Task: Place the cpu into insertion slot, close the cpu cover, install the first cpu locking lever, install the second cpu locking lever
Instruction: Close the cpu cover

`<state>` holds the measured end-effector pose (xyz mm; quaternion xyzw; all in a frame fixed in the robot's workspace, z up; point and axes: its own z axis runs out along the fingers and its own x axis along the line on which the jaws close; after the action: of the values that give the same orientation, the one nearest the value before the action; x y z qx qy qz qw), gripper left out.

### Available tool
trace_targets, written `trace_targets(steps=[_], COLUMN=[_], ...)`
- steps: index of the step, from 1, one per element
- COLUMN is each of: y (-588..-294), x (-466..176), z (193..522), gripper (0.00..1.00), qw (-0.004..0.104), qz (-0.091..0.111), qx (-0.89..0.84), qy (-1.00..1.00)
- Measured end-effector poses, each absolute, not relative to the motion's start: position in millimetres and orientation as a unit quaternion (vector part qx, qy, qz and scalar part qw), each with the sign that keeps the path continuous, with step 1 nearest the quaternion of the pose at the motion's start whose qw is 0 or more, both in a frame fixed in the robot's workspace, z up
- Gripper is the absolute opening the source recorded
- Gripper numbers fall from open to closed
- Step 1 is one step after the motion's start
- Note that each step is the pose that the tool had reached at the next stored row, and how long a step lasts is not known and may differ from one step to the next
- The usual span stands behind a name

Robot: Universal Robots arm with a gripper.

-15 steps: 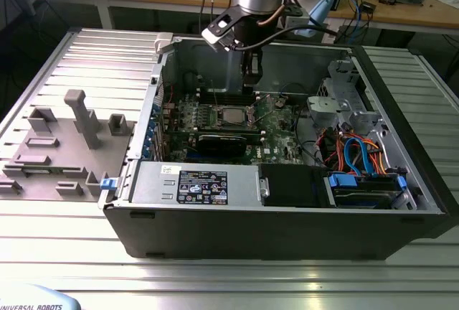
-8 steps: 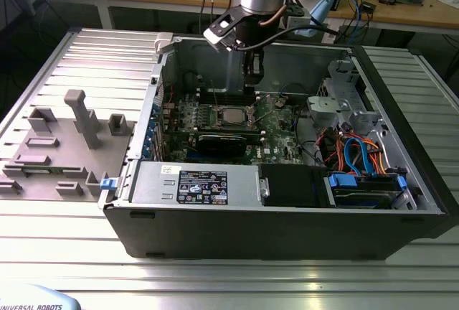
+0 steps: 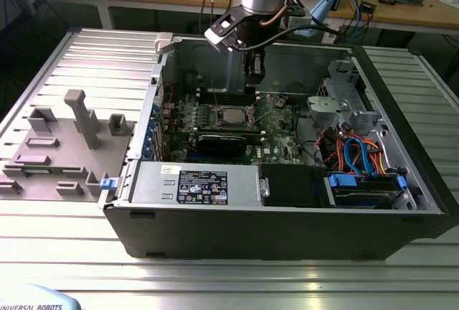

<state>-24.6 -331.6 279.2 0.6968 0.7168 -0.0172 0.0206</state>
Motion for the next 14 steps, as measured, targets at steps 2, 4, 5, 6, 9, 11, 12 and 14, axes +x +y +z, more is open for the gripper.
trace_targets(steps=[2, 4, 5, 6, 9, 11, 12, 14], y=[-331.6, -331.6, -331.6, -331.6, -331.6, -331.6, -331.6, -331.6], x=[-23.6, -22.4, -21.7, -21.2, -18.9, -17.4, -16.5, -13.8], z=[279.2, 279.2, 279.2, 279.2, 279.2, 279.2, 279.2, 279.2], gripper=[0.11, 0.11, 0.11, 0.11, 0.11, 0.11, 0.11, 0.11], qw=[0.021, 0.021, 0.021, 0.021, 0.021, 0.021, 0.021, 0.021], qz=[-0.017, -0.017, -0.017, -0.017, -0.017, -0.017, -0.017, -0.017], qx=[0.697, 0.697, 0.697, 0.697, 0.697, 0.697, 0.697, 0.697], qy=[0.717, 0.717, 0.717, 0.717, 0.717, 0.717, 0.717, 0.717])
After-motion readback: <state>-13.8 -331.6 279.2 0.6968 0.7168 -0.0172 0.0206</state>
